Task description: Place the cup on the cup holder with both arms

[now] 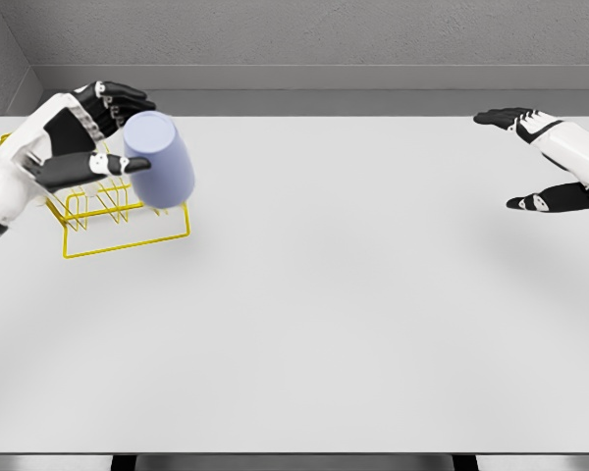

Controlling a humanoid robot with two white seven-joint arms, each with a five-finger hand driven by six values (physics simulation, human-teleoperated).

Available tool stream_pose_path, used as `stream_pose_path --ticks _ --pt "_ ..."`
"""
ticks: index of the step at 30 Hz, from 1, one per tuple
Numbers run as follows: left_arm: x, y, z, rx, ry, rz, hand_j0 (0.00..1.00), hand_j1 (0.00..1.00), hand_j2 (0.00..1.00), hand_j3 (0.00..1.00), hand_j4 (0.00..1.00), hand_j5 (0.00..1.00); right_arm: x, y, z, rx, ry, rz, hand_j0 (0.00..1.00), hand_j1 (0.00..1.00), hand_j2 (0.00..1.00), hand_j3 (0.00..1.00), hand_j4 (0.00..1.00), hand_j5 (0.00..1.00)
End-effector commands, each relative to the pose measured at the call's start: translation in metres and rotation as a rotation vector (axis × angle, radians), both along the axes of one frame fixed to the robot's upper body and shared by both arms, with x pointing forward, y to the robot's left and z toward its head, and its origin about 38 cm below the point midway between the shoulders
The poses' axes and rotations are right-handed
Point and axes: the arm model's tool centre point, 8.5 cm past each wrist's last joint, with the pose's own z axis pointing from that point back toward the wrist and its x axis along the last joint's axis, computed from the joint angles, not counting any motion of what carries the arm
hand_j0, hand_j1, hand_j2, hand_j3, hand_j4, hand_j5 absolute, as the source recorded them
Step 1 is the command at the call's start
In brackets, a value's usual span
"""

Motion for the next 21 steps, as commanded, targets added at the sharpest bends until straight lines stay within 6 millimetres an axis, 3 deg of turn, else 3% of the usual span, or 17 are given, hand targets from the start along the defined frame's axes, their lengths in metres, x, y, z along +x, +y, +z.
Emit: stream_pose_path --ticks 1,15,21 --pt "0.0 0.006 0.005 -0.002 -0.001 0.008 0.62 0.62 0.62 0.62 0.62 0.62 0.0 0.0 0.0 0.006 0.001 -0.001 1.0 1.0 1.0 1.0 1.0 1.0" --pt "0.006 0.021 0.011 -0.007 -0.01 0.052 0.62 0.62 0.62 0.62 0.62 0.62 0.0 -0.001 0.0 0.007 0.002 -0.002 1.0 1.0 1.0 1.0 1.0 1.0" --pt "0.011 0.033 0.003 0.0 0.009 0.09 0.62 0.62 0.62 0.62 0.62 0.62 0.0 -0.001 0.0 0.007 0.002 -0.002 1.0 1.0 1.0 1.0 1.0 1.0"
